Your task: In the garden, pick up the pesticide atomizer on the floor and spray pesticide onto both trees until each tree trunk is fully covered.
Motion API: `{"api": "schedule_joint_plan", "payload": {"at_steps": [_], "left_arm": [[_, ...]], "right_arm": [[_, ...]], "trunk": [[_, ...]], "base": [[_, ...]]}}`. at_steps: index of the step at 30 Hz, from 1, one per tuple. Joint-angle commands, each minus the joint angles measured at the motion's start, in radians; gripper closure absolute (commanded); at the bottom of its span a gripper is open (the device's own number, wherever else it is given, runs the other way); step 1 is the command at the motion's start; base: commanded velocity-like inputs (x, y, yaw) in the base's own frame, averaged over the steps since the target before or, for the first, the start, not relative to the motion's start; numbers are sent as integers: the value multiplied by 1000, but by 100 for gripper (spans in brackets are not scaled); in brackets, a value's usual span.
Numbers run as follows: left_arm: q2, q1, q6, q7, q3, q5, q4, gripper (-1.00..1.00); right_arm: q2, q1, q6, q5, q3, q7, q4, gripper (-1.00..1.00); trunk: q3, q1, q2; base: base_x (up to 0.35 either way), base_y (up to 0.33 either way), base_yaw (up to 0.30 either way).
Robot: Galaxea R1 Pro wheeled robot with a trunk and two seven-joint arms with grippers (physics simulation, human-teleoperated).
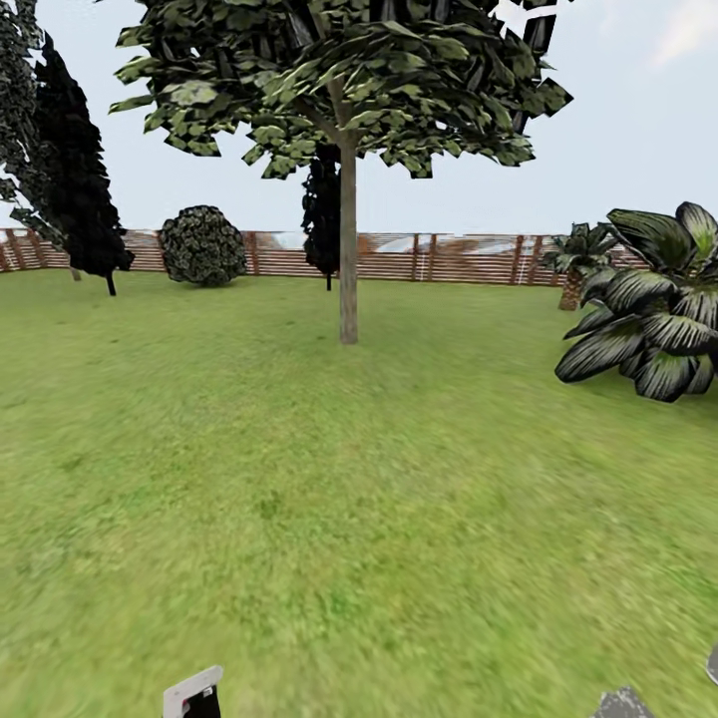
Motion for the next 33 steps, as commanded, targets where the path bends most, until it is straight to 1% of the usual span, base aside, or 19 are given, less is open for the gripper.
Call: {"api": "schedule_joint_plan", "payload": {"at_steps": [1, 27, 33], "left_arm": [[1, 0, -4, 7, -8, 6, 0, 100], [1, 0, -4, 8, -9, 7, 0, 100], [1, 0, -4, 8, -10, 7, -1, 100]], "right_arm": [[0, 0, -4, -5, -4, 5, 1, -100], [3, 0, -4, -9, -3, 4, 1, -100], [3, 0, -4, -12, -4, 4, 0, -100]], "trunk": [[0, 1, 0], [0, 1, 0], [-1, 1, 0]], "base": [[334, 0, 1], [334, 0, 0], [334, 0, 52]]}}
